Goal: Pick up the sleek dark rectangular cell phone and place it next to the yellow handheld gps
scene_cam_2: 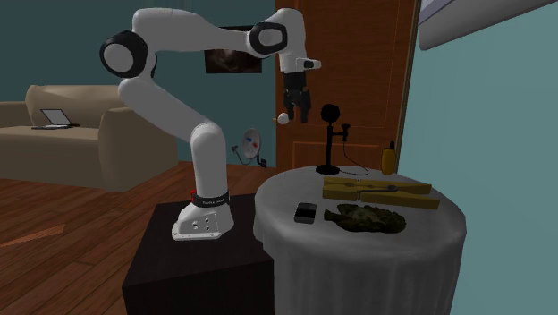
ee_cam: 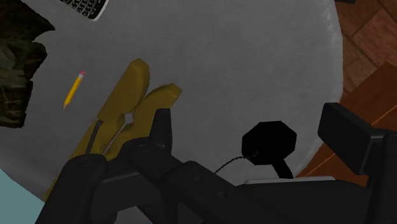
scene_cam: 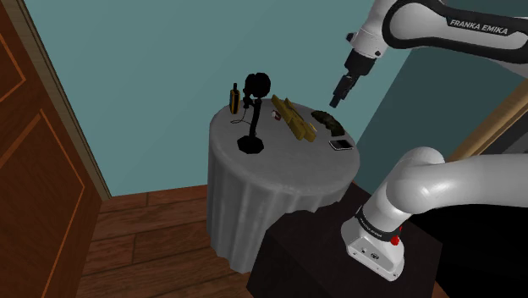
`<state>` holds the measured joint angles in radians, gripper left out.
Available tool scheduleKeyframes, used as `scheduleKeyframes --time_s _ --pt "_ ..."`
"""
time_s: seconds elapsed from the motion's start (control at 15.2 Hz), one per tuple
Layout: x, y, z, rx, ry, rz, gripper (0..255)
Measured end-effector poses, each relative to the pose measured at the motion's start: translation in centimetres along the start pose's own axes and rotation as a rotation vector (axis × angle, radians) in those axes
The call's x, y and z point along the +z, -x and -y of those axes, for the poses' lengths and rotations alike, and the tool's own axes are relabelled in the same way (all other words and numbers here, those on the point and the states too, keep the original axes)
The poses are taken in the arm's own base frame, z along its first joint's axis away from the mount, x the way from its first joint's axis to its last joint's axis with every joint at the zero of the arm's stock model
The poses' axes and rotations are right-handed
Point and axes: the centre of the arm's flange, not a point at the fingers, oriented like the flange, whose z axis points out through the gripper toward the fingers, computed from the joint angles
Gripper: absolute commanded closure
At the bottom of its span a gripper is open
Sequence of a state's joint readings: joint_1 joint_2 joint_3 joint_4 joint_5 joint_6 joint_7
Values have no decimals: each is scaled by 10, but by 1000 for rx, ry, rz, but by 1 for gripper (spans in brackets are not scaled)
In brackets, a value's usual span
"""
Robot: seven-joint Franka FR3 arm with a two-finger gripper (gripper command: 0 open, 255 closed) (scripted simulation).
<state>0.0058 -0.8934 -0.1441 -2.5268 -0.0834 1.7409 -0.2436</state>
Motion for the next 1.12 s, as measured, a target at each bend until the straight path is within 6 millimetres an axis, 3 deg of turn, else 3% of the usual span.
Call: scheduleKeyframes --time_s 0.53,1.12 --pt "79 30 -56 -263 -8 43 0" --pt "171 45 -127 -561 -16 92 0"
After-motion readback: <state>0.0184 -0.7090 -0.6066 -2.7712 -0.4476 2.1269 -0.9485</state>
